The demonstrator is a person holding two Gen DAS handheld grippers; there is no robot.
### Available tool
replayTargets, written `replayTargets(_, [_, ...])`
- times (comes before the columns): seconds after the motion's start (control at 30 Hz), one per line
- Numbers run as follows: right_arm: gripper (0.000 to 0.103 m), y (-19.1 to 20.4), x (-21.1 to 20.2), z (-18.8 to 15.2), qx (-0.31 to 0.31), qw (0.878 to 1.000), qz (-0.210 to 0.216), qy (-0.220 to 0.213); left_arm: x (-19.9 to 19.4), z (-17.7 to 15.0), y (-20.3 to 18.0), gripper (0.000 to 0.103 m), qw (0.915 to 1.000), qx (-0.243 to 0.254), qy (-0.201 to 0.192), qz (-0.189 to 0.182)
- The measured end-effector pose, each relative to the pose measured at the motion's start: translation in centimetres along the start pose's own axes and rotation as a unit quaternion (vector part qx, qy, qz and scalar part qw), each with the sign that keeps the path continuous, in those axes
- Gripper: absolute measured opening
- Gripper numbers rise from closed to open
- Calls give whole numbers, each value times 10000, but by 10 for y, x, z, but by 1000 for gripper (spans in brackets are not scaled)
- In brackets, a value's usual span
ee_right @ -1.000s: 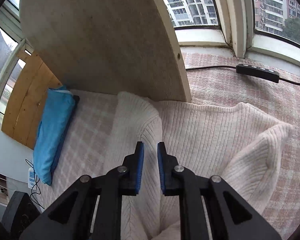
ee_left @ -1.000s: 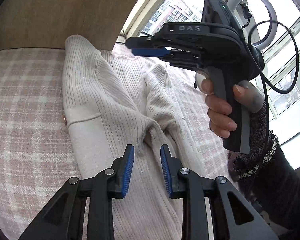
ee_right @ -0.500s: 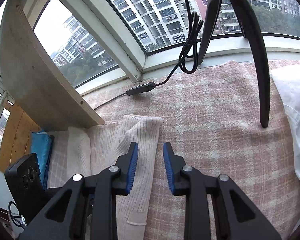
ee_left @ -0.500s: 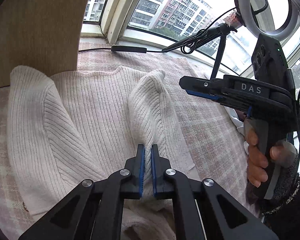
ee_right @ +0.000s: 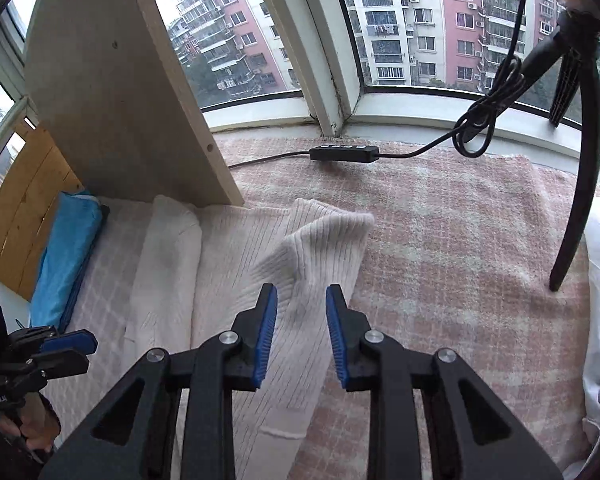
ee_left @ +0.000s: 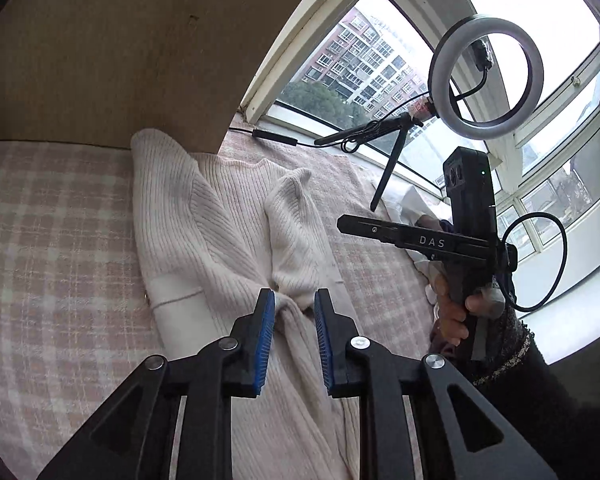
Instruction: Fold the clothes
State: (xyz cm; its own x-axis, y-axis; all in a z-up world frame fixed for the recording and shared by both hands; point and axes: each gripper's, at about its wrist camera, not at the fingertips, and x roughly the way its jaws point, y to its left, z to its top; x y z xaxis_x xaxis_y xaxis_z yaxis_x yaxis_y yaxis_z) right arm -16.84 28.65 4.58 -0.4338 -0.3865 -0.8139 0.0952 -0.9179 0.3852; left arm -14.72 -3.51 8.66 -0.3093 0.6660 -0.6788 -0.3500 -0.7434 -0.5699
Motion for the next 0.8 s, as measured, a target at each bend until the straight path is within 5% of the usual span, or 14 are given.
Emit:
replayTargets(0.07, [25, 11, -9, -36, 60, 9977, 513, 446, -16, -31, 4, 18, 9997, -53, 256, -18])
replayTargets(0.13, [25, 32, -11, -77, -100, 9955, 556, 757, -29, -58, 5, 18, 9992, -107, 393, -3])
replayTargets(0.33, [26, 68, 15, -125, -212, 9975, 140, 656, -36, -110, -15, 18, 9970, -127, 758, -12])
replayTargets(0.6, [27, 82, -67, -181, 172, 9981, 573, 152, -26, -183, -64, 18, 9893, 864, 1178, 29])
replayTargets(0.7, [27, 93, -42, -210, 247, 9979, 433, 416, 4, -205, -67, 18, 9824, 1039, 1546, 153])
replayTargets(0.8, [25, 101, -42, -245, 332, 9956, 542, 693, -19, -213, -73, 18, 9832, 1196, 1350, 266])
